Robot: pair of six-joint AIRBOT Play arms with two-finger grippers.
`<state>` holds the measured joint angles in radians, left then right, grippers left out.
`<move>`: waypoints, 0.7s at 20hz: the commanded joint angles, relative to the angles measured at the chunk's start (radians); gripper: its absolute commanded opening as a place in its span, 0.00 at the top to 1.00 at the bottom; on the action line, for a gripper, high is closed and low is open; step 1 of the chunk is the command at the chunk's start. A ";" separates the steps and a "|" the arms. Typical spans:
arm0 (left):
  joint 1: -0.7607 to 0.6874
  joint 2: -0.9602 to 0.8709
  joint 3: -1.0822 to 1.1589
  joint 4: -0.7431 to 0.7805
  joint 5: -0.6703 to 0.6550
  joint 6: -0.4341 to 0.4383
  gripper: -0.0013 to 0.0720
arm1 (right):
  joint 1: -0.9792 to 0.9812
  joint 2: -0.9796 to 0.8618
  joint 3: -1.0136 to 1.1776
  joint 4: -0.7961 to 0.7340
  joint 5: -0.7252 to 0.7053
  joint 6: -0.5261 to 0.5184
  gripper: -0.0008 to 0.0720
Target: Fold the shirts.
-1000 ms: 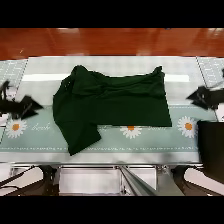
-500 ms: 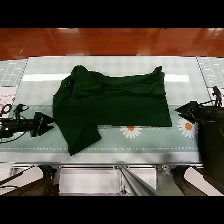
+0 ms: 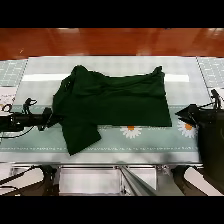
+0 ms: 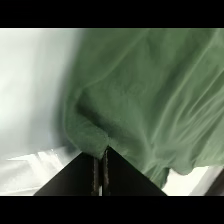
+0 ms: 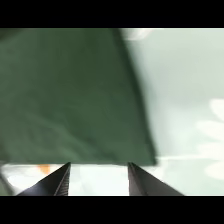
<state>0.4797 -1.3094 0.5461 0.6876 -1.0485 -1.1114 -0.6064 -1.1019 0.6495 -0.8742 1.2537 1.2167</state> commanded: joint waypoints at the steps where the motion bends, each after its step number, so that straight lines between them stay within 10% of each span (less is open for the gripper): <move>1: -0.013 -0.001 0.021 -0.015 -0.047 0.027 0.96 | -0.027 0.000 -0.037 -0.090 0.015 0.059 0.42; 14: -0.013 -0.001 0.021 -0.015 -0.043 0.026 0.96 | 0.093 -0.253 -0.028 0.060 -0.096 0.014 0.42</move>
<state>0.4675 -1.3098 0.5663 0.6731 -1.0912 -1.0866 -0.5800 -1.2858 0.5812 -0.8452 1.2041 1.2304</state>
